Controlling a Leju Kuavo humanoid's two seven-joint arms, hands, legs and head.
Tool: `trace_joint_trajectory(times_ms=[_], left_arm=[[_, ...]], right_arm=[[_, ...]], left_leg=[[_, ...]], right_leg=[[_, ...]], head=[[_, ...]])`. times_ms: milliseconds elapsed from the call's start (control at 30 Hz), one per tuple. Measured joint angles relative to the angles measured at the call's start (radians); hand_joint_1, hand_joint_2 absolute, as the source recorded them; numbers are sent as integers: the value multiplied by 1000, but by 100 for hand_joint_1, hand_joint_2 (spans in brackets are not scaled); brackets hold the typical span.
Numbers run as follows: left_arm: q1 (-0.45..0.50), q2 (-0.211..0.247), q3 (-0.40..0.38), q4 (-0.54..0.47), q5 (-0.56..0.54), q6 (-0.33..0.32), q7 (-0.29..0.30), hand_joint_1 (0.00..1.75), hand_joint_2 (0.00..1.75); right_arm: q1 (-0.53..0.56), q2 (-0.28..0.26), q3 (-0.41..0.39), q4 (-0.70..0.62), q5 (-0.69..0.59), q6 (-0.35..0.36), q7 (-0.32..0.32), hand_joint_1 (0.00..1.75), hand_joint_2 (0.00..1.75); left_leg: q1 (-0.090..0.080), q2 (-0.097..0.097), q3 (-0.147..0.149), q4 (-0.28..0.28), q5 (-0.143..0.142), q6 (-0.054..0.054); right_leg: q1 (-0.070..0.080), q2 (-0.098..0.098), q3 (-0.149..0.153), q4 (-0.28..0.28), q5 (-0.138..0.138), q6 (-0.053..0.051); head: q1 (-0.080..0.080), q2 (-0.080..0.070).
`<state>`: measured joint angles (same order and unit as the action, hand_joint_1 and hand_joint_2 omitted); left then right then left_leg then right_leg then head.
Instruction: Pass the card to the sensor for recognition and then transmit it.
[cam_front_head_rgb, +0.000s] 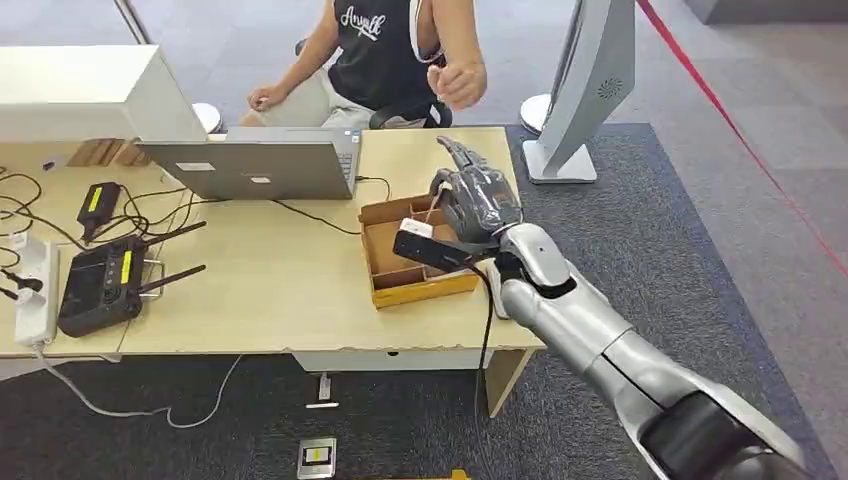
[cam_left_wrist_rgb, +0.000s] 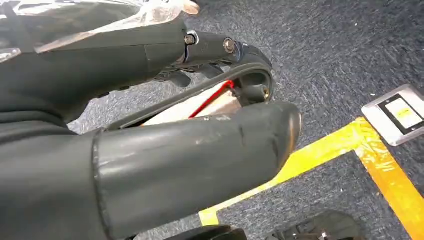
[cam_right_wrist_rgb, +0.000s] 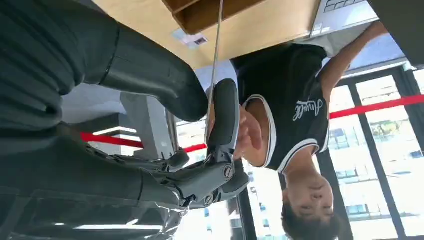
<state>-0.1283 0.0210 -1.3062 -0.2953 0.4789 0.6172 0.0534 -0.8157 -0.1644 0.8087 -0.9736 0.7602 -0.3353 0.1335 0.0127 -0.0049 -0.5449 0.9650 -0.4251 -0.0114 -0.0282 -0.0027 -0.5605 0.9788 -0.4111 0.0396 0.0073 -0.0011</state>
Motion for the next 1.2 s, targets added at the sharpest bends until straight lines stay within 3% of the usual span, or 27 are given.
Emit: trace_joint_trajectory(times_ms=[233, 467, 967, 1000, 1033, 1067, 1100, 1200], left_arm=[[-2, 3, -3, 0, -42, -9, 8, 0, 0], [-4, 3, -10, 0, -58, -15, 17, 0, 0], [-7, 11, -29, 0, -76, -28, 18, 0, 0], [-7, 12, -29, 0, -76, -28, 18, 0, 0], [-7, 12, -29, 0, -75, -28, 18, 0, 0], [-7, 13, -29, 0, -73, -31, 18, 0, 0], [-7, 13, -29, 0, -71, -31, 18, 0, 0], [-7, 15, -29, 0, -63, -32, 18, 0, 0]], right_arm=[[-163, 39, 1, 162, 51, 28, -13, 175, 175], [-274, 81, 8, 315, 92, 65, 17, 175, 175], [-330, 114, 26, 485, 92, 75, 34, 169, 175], [-329, 114, 27, 491, 92, 76, 35, 120, 175], [-328, 113, 27, 494, 92, 76, 39, 0, 175], [-326, 113, 28, 498, 91, 77, 40, 0, 175], [-324, 114, 29, 503, 92, 78, 40, 0, 0], [-320, 114, 35, 515, 92, 75, 46, 0, 0]], left_leg=[[0, 0, 0, 0, 1, 0], [0, 0, -1, 0, 1, 0], [0, 0, -1, 0, 1, 0], [0, 0, -1, 0, 1, 0], [0, 0, -1, 0, 1, 0], [0, 0, -1, 0, 1, 0], [0, 0, -1, 0, 1, 0], [0, 0, -1, 0, 1, 0]], right_leg=[[0, 0, 0, 0, 0, 0], [0, 0, -1, 0, 0, 0], [0, 0, -1, 0, 0, 0], [0, 0, -1, 0, 0, 0], [0, 0, -1, 0, 0, 0], [0, 0, -1, 0, 0, 0], [0, 0, -1, 0, 0, 0], [0, 0, -1, 0, 0, 0]], head=[[0, 0], [0, 0], [0, 0], [0, 0], [0, 0], [0, 0], [0, 0], [0, 0]])
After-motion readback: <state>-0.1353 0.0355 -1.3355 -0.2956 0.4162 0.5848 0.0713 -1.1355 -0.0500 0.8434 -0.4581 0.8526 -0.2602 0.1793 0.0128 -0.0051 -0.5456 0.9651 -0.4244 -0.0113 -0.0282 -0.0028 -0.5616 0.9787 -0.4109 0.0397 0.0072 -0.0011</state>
